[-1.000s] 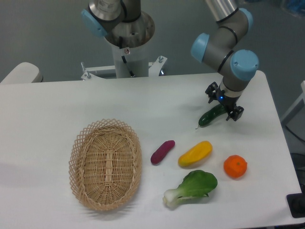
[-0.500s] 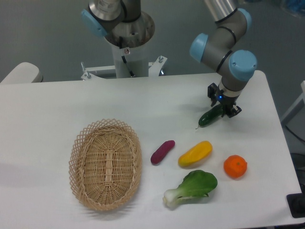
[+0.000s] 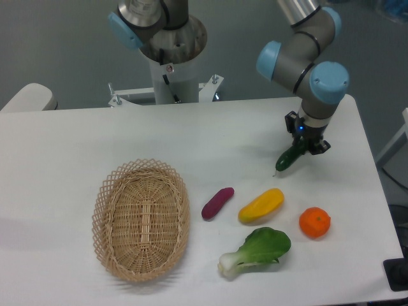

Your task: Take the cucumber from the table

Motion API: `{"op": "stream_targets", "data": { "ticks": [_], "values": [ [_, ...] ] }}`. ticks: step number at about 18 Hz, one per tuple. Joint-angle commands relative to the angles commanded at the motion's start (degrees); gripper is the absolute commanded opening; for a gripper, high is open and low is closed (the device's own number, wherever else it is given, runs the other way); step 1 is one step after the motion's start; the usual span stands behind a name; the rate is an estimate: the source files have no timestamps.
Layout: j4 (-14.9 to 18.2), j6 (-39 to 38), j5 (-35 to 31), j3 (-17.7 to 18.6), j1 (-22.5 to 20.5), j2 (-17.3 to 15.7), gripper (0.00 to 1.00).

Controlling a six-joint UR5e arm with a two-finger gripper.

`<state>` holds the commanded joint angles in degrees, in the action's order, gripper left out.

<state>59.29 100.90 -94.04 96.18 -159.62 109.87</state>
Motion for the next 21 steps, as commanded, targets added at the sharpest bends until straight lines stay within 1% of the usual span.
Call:
{"op": "stream_targets", "data": {
  "ticks": [1,2,4,6,7,8,10,15,21],
  "values": [
    [2.9,-0.7,0.3,-3.0,1.4,0.3,0.23],
    [4.3,-2.2,0.4,-5.4,2.6,0.4,0.23],
    [5.1,-5.1,0.9,-8.7,4.5,0.8,0.23],
    [6.7,-7.3,2.8,-11.1,6.1,1.2,0.23],
    [7.9,-9.5,3.5,-12.1,6.9,1.6,0.23],
    [8.4,-12.0,3.7,-12.9,7.8,1.8,0.23],
    [8.4,-16.2,3.8,-13.3,9.7,2.0,0.23],
    [8.5,-21.8,3.9,-13.4,12.4,1.8,0.23],
    [8.6,-22.2,5.9,-13.3,12.6,1.3,0.23]
  ]
}}
